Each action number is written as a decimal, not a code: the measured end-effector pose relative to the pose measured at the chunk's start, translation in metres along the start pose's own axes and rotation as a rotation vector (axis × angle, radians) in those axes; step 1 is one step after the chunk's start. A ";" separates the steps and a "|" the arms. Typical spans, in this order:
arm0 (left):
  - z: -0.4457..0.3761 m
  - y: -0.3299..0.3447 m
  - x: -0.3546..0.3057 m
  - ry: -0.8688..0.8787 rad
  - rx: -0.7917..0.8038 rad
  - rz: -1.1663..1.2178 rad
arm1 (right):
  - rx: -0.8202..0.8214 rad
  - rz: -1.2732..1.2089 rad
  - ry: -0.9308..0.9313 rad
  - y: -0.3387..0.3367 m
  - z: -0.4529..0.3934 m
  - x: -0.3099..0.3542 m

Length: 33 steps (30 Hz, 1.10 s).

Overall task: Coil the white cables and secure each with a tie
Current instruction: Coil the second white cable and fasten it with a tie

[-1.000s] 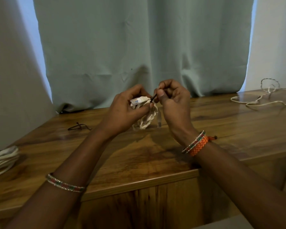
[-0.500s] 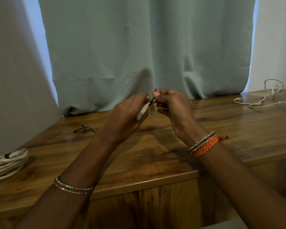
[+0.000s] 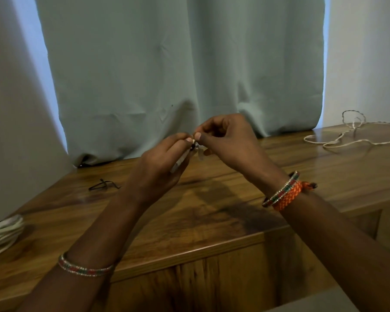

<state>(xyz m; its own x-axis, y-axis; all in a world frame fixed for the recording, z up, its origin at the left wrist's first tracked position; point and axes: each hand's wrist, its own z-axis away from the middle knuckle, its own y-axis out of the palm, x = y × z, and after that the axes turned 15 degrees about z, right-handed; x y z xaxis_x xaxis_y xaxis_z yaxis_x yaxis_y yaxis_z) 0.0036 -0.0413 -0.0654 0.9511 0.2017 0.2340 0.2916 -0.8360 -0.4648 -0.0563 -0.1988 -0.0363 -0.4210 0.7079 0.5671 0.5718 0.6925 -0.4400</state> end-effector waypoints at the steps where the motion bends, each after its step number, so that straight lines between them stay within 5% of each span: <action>1: 0.000 0.000 -0.001 -0.017 -0.015 0.028 | -0.002 0.005 -0.010 0.000 -0.001 0.000; 5: -0.003 0.002 -0.005 -0.123 -0.114 0.196 | -0.015 -0.009 -0.038 0.002 -0.002 -0.003; 10: -0.008 0.001 -0.007 -0.526 -0.321 0.685 | 0.002 -0.003 -0.088 0.003 -0.005 -0.008; 14: -0.017 -0.009 -0.002 -0.777 -0.283 1.197 | 0.192 -0.250 -0.024 -0.006 -0.011 -0.006; 19: -0.015 -0.018 0.008 -0.858 -0.156 1.518 | 0.436 -0.473 -0.035 -0.015 -0.018 0.000; 27: -0.012 -0.020 0.007 -1.011 -0.202 1.504 | 0.583 -0.198 -0.212 -0.023 -0.018 0.013; 30: -0.012 -0.021 0.009 -0.992 -0.183 1.527 | 0.510 -0.090 -0.210 -0.024 -0.016 0.012; 33: -0.013 -0.023 0.009 -0.950 -0.128 1.481 | 0.388 -0.245 -0.100 -0.020 -0.015 0.003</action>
<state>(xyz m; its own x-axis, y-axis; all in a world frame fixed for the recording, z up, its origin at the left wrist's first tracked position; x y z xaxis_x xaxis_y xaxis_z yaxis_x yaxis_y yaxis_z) 0.0036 -0.0270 -0.0414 0.1239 -0.5323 -0.8374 -0.7568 -0.5965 0.2672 -0.0583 -0.2125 -0.0155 -0.5873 0.5141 0.6251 0.1494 0.8279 -0.5405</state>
